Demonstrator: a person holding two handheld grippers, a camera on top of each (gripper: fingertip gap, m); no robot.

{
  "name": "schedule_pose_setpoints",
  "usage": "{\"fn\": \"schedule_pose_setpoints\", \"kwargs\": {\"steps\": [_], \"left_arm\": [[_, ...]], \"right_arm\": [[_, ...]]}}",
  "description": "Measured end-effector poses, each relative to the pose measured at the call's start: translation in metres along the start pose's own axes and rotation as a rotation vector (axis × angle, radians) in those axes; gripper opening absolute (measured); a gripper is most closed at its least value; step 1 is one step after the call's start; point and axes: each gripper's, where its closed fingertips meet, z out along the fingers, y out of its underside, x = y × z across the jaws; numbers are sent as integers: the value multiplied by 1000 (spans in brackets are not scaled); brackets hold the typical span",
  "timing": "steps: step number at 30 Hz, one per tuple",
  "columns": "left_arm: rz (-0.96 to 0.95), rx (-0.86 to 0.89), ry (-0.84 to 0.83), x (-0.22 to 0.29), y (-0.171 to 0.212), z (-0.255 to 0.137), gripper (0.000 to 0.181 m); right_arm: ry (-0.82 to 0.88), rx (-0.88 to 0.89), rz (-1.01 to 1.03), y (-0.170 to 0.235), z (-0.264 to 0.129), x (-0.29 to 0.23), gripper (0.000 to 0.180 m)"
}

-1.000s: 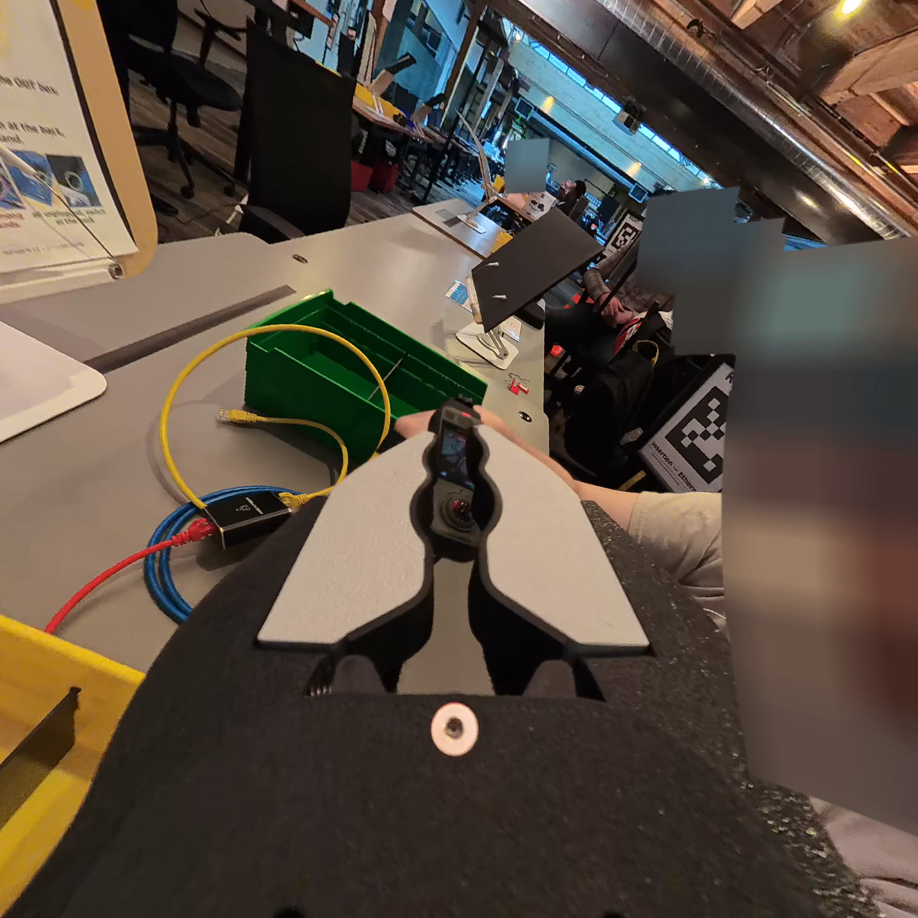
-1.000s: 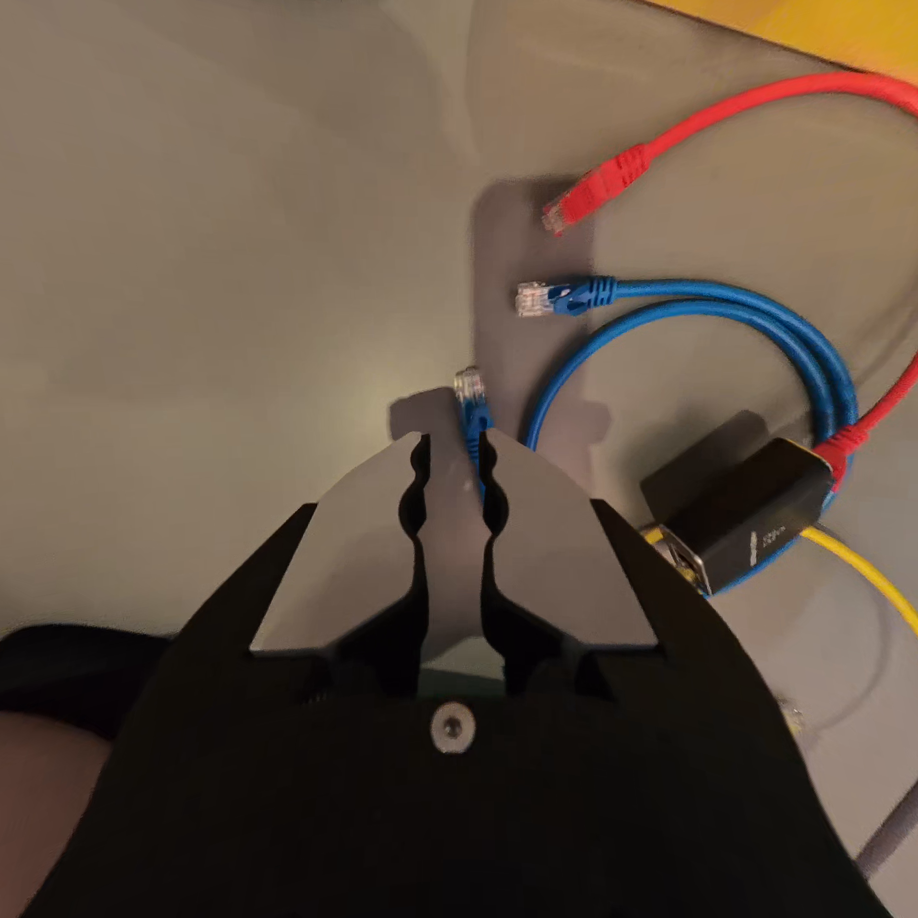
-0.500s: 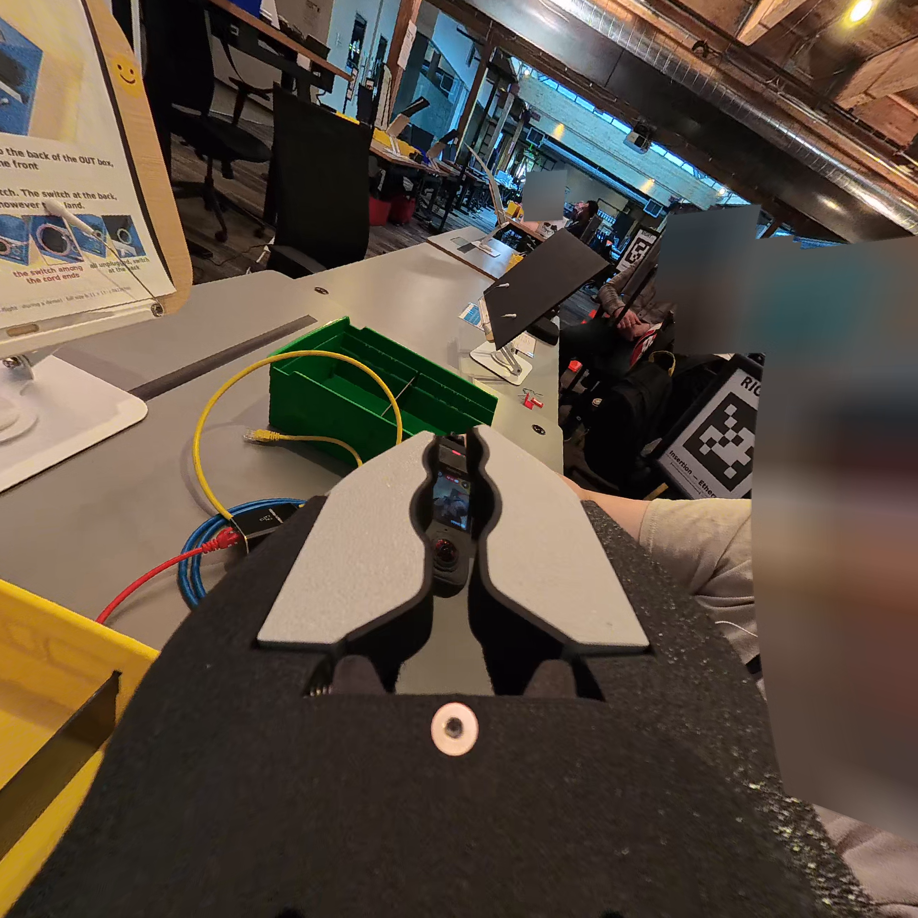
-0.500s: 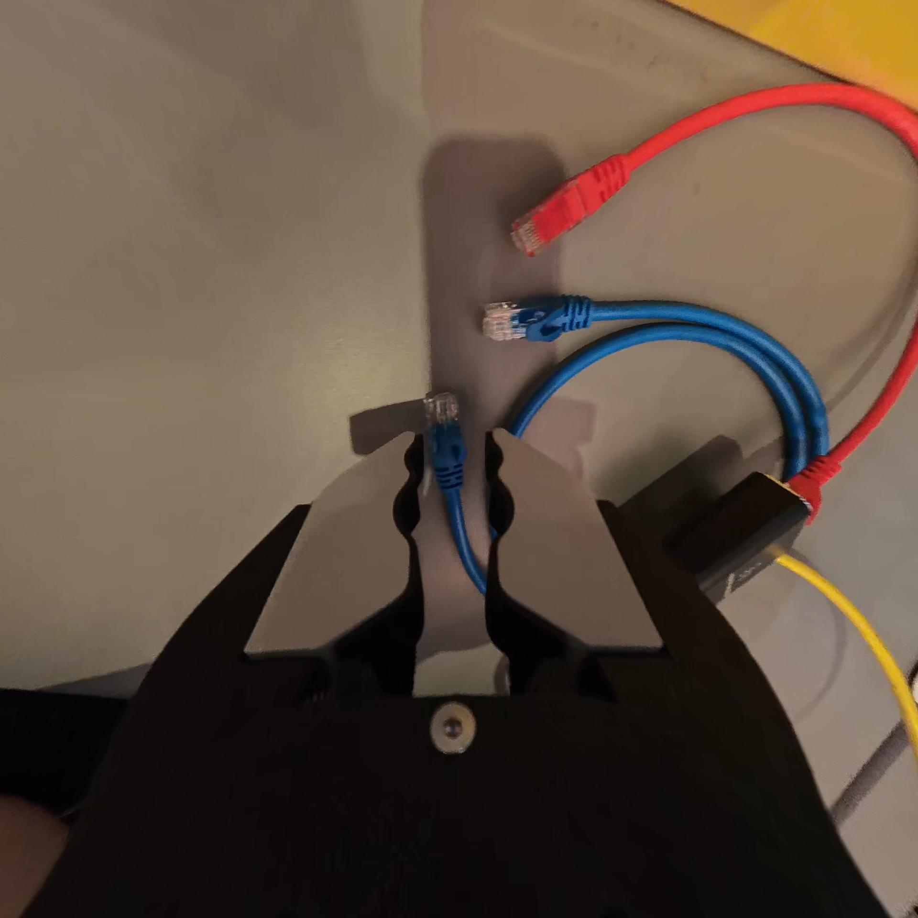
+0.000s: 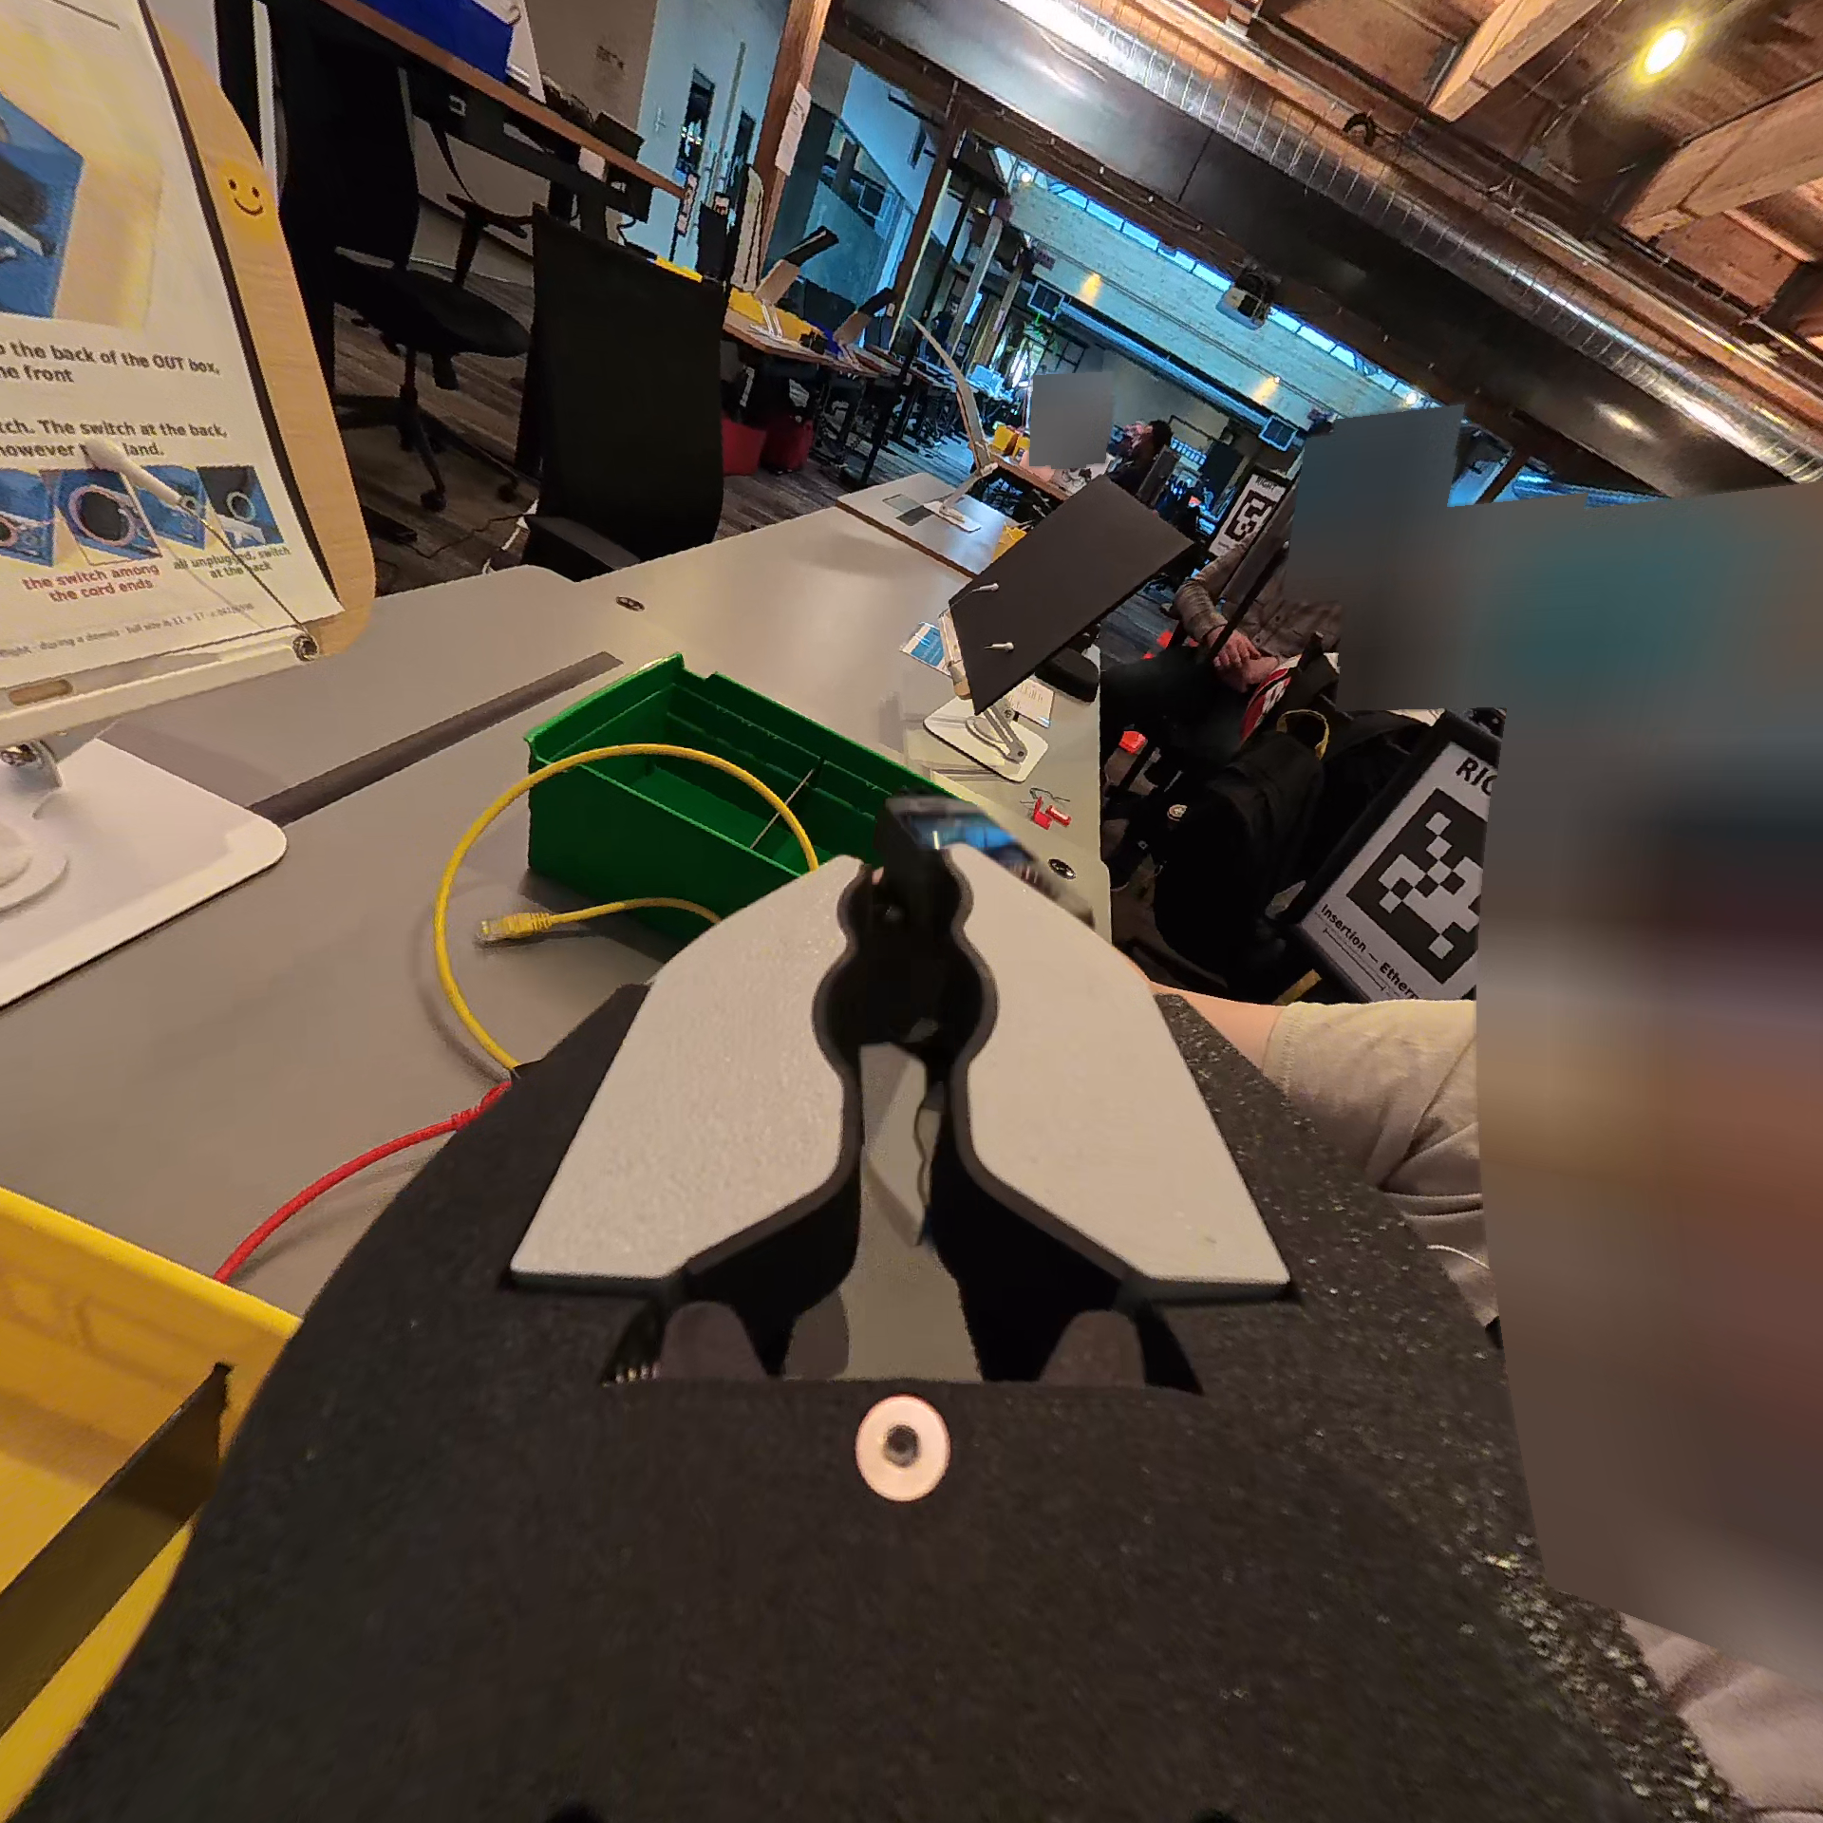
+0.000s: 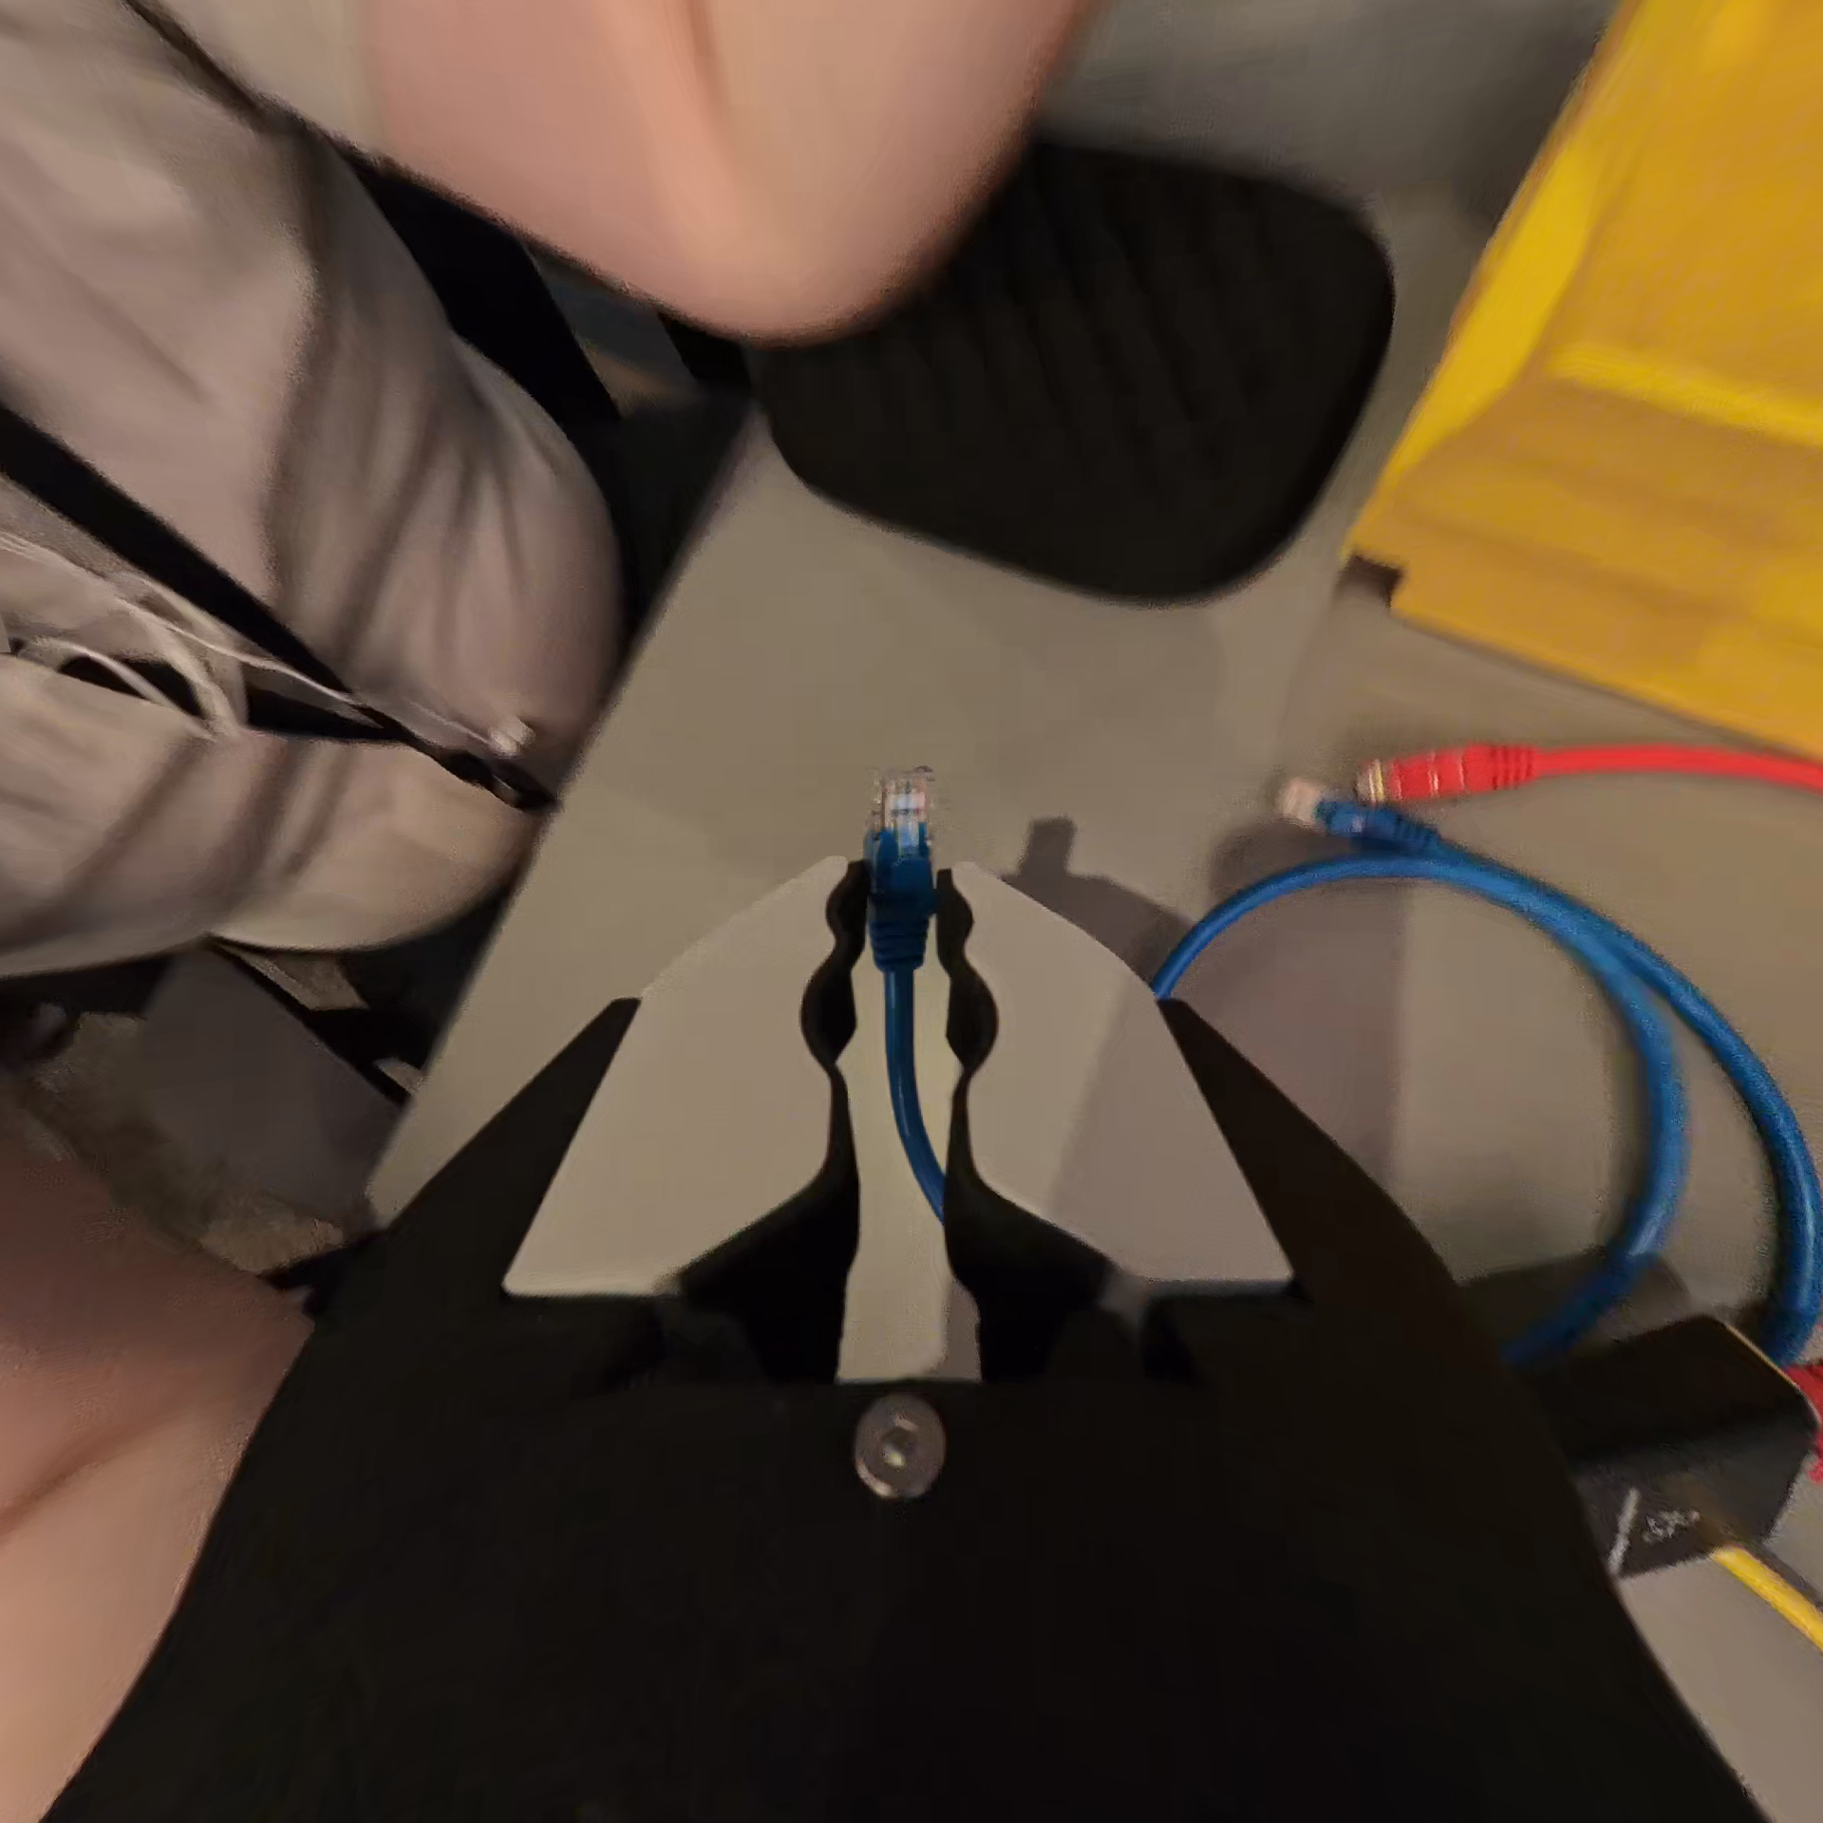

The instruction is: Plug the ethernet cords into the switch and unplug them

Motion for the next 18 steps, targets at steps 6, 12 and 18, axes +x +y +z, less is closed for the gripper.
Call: {"fn": "schedule_pose_setpoints", "kwargs": {"steps": [6, 12, 18], "left_arm": [[17, -23, 74, 17, 2, 10, 10], [59, -185, 191, 45, 27, 39, 14], [136, -404, 137, 46, 65, 68, 22]], "right_arm": [[87, 320, 4, -40, -67, -9, 14], [279, 401, -5, -53, -103, -7, 14], [520, 403, -11, -61, -122, 6, 14]]}}
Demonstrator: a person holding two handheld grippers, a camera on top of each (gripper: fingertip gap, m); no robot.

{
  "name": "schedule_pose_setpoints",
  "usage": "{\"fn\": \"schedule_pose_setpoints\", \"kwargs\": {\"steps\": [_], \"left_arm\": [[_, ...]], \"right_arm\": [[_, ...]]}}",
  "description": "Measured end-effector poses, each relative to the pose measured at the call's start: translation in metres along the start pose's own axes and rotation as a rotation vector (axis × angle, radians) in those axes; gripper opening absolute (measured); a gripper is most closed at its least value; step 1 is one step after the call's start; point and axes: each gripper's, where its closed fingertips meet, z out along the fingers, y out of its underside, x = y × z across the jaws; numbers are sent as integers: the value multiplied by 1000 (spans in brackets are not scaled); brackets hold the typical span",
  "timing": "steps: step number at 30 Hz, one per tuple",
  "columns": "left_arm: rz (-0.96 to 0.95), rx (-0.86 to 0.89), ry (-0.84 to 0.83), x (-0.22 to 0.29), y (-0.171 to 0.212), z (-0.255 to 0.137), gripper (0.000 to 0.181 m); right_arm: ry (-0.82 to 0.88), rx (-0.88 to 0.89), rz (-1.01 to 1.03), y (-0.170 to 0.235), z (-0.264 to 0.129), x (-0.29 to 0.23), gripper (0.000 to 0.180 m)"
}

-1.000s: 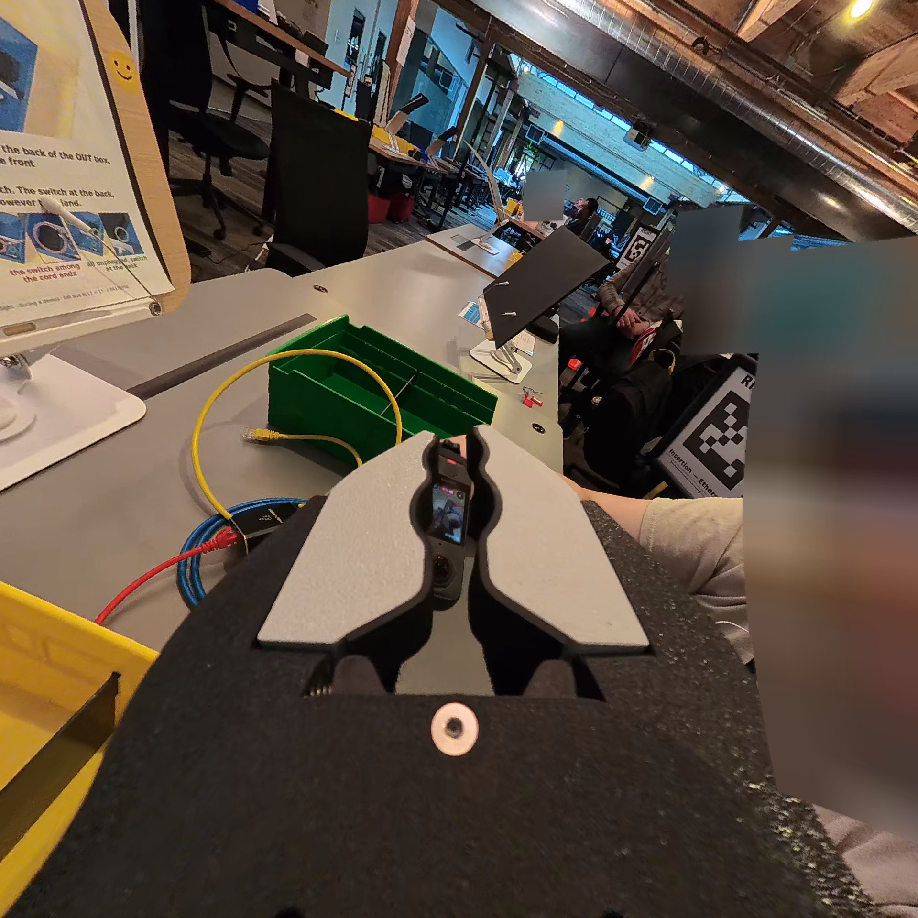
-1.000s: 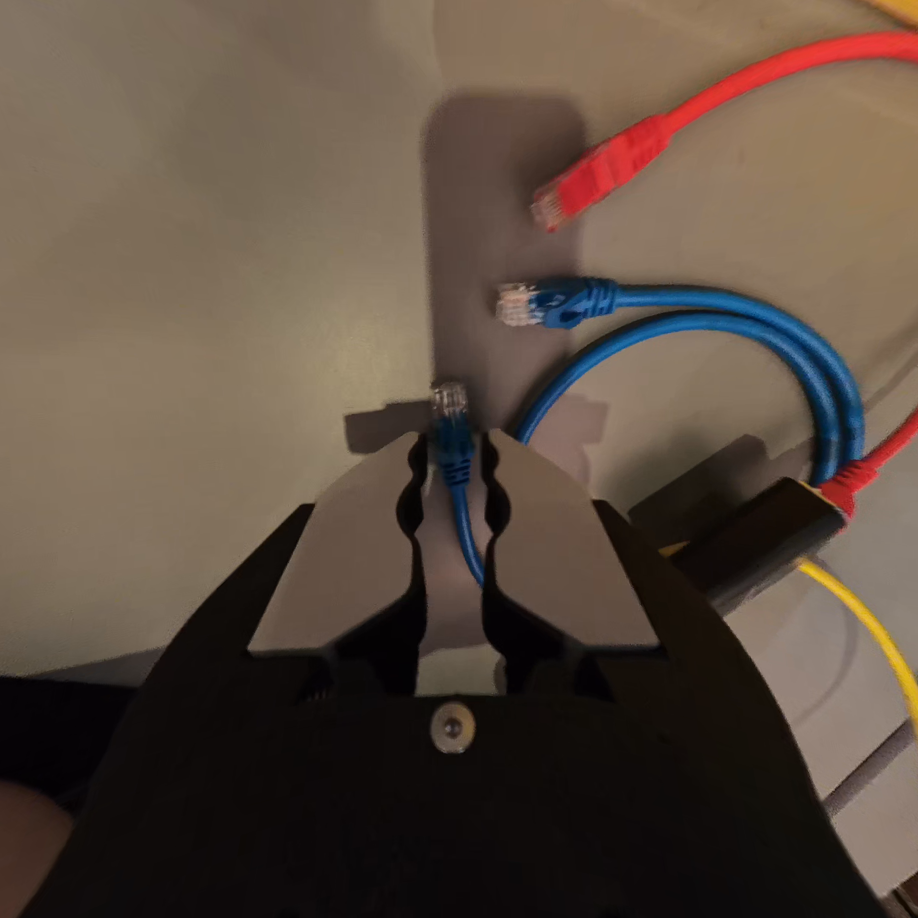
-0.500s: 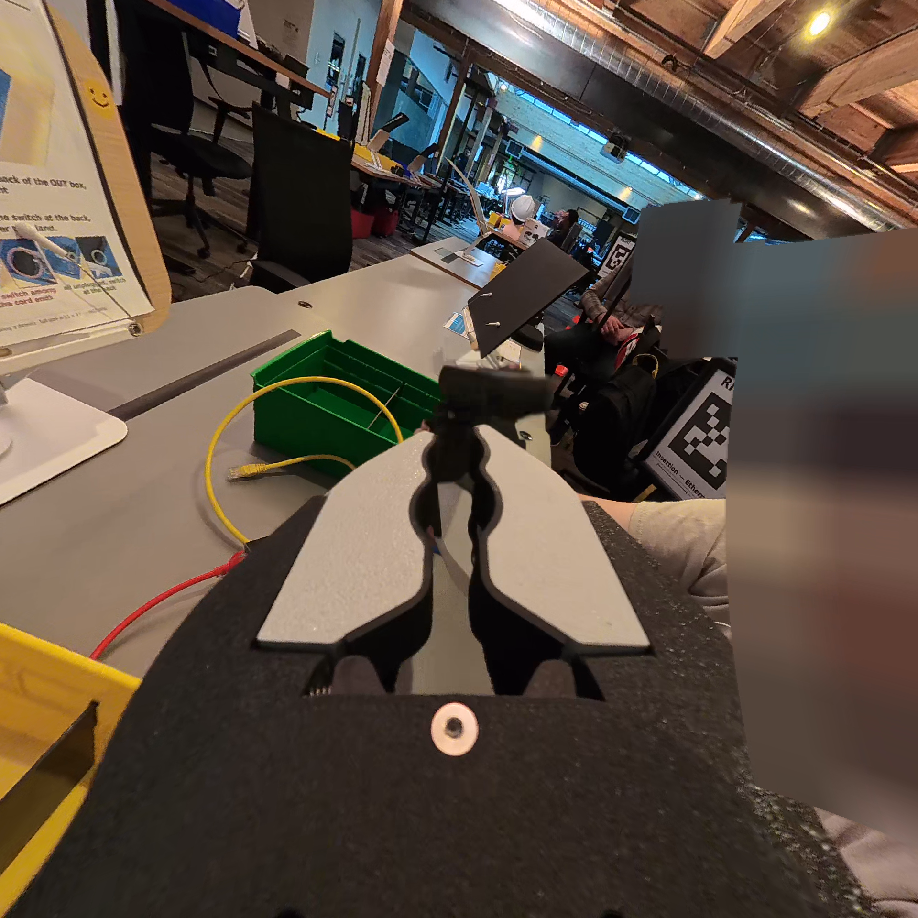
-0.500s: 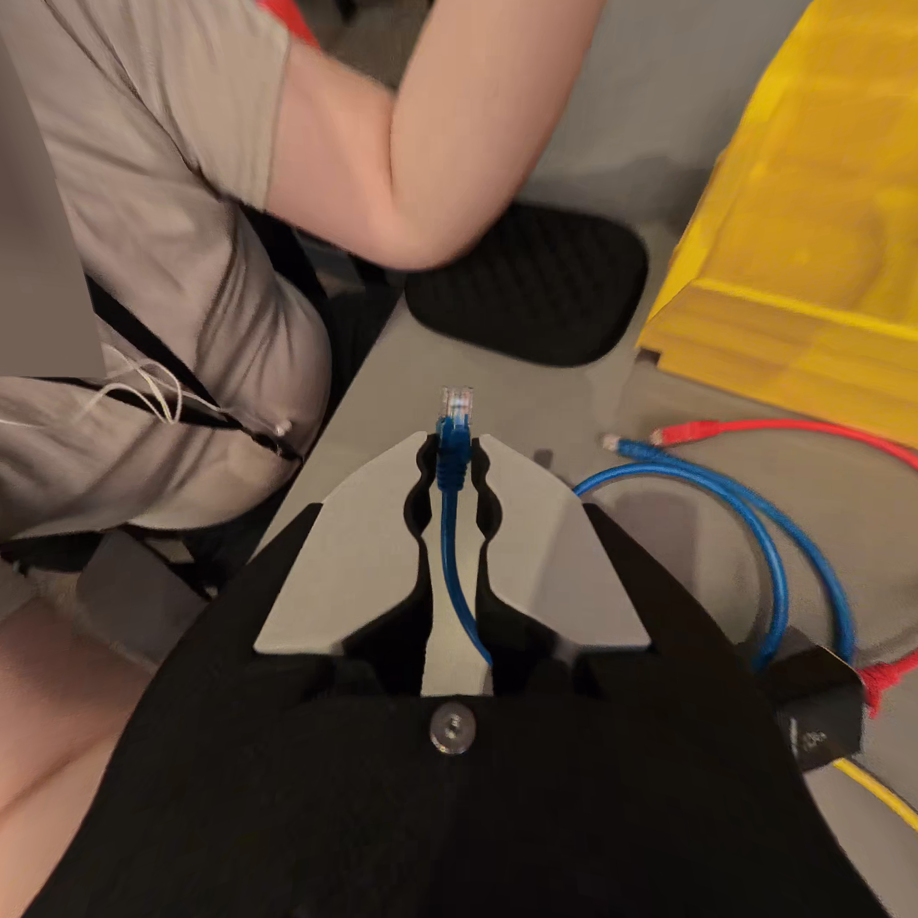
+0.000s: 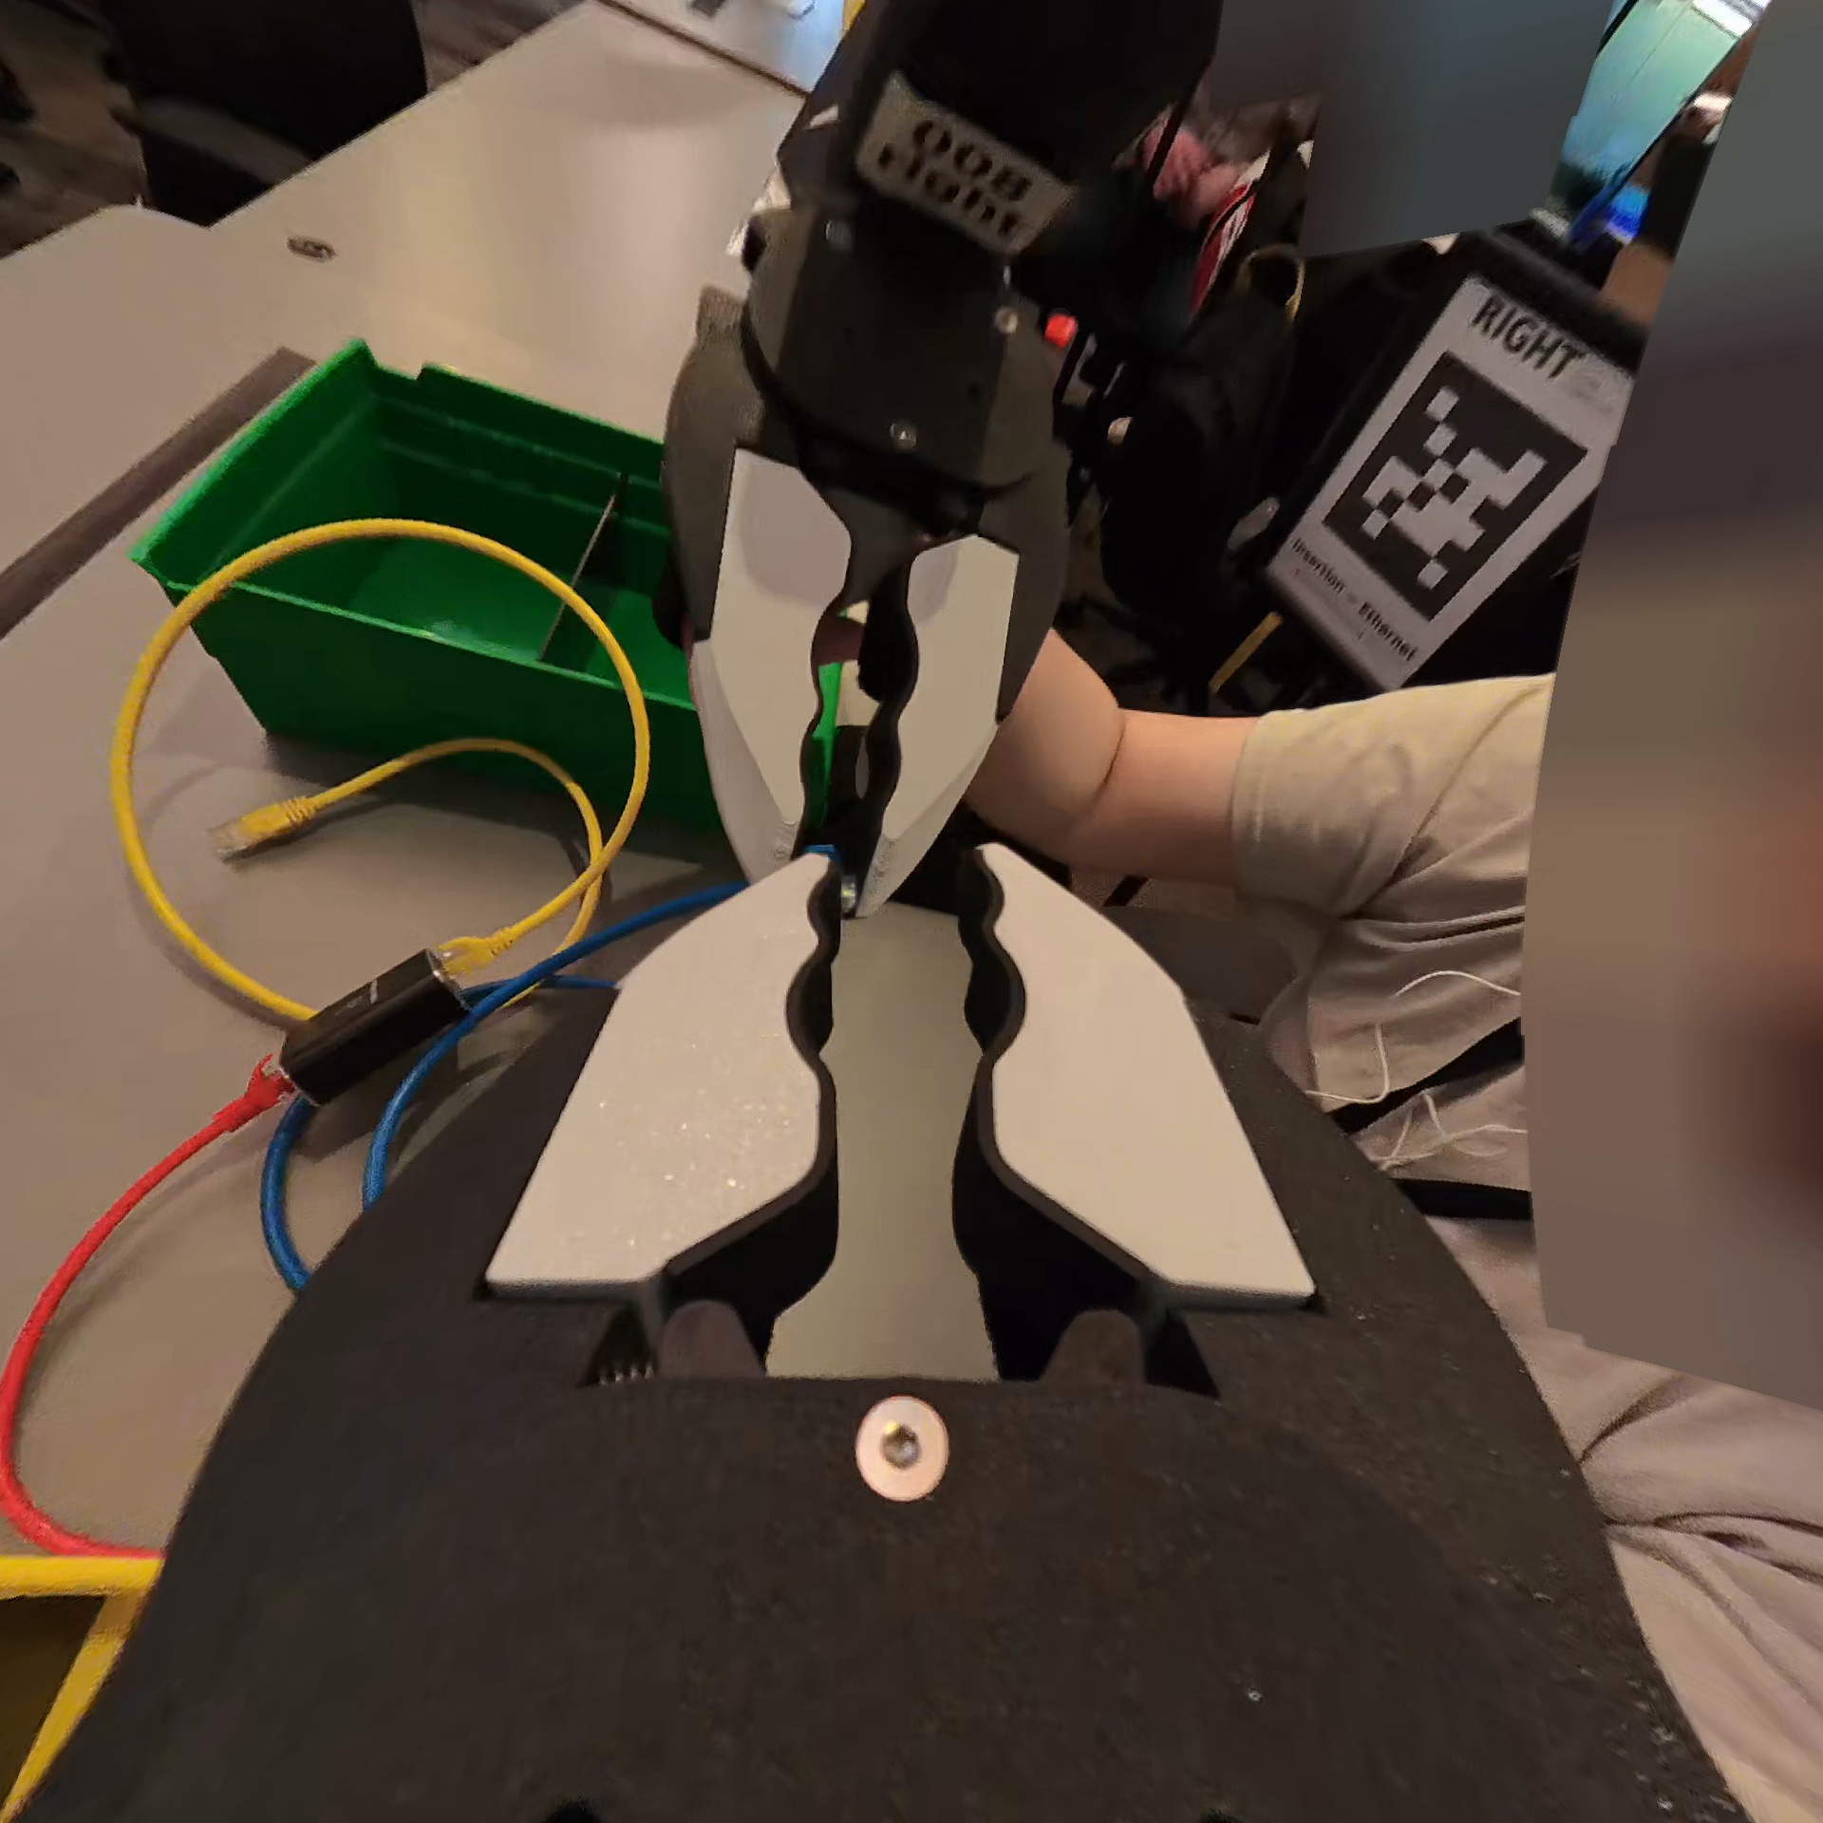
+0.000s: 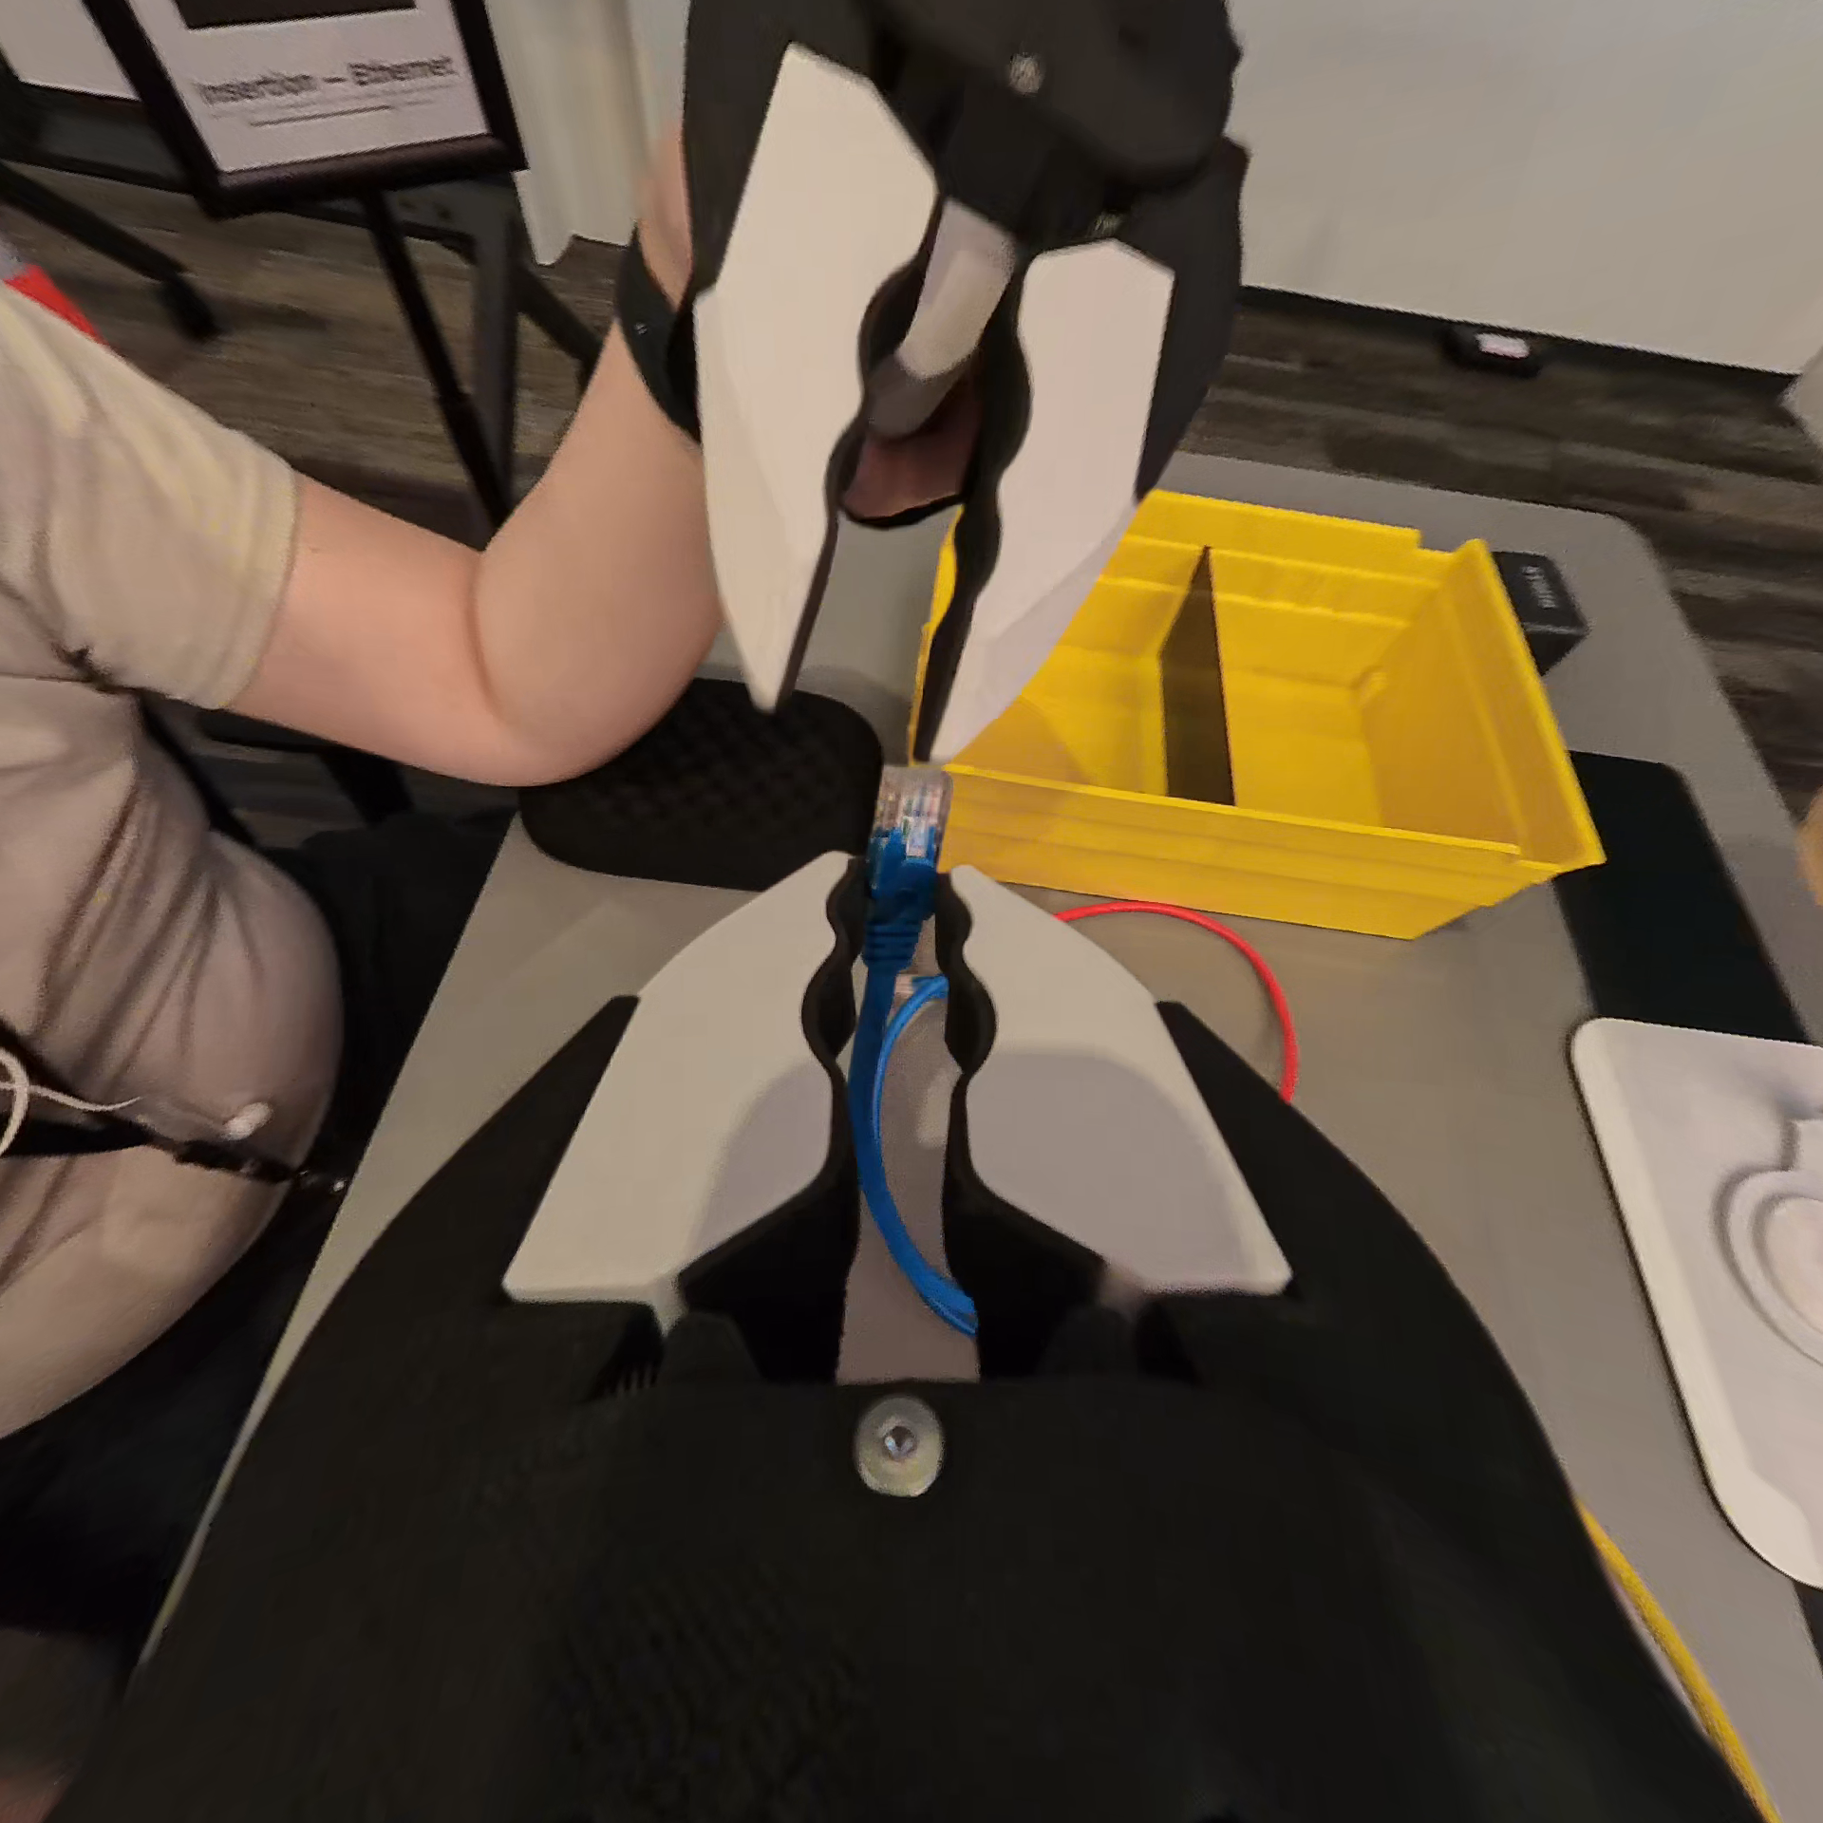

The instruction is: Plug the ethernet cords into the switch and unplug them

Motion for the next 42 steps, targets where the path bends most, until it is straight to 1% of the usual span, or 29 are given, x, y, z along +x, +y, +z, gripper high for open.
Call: {"fn": "schedule_pose_setpoints", "kwargs": {"steps": [3, 8, 14, 20, 22, 25, 27, 28, 32, 34, 36, 37, 41, 42], "left_arm": [[-3, -33, -97, -15, 3, 6, 20], [-8, -69, -154, -26, 10, 5, 22], [58, -122, -223, -33, 16, 6, 23], [139, -149, -352, -46, 17, 0, 23], [149, -181, -356, -48, 21, 4, 24], [122, -235, -308, -48, 32, 12, 24], [96, -242, -289, -51, 34, 14, 21], [88, -246, -264, -50, 34, 15, 14], [106, -239, -244, -50, 32, 18, 13], [96, -221, -251, -52, 29, 17, 13], [77, -185, -259, -56, 24, 13, 13], [66, -164, -266, -57, 22, 10, 13], [52, -96, -292, -60, 15, -8, 13], [52, -82, -302, -60, 14, -12, 13]], "right_arm": [[42, -46, -21, 7, 3, 5, 14], [60, -68, 13, 14, 8, 13, 14], [57, -78, 30, 19, 13, 16, 14], [52, -57, 33, 17, 10, 17, 14], [57, -61, 24, 18, 11, 17, 14], [59, -68, 14, 19, 12, 17, 14], [74, -89, -17, 23, 13, 19, 14], [87, -92, -27, 23, 13, 21, 14], [66, -67, -22, 24, 12, 21, 15], [83, -34, -21, 22, 10, 26, 18], [124, -11, -11, 21, 8, 36, 30], [123, -9, 4, 23, 9, 38, 32], [115, -8, 70, 30, 17, 45, 32], [118, -15, 65, 32, 20, 47, 26]]}}
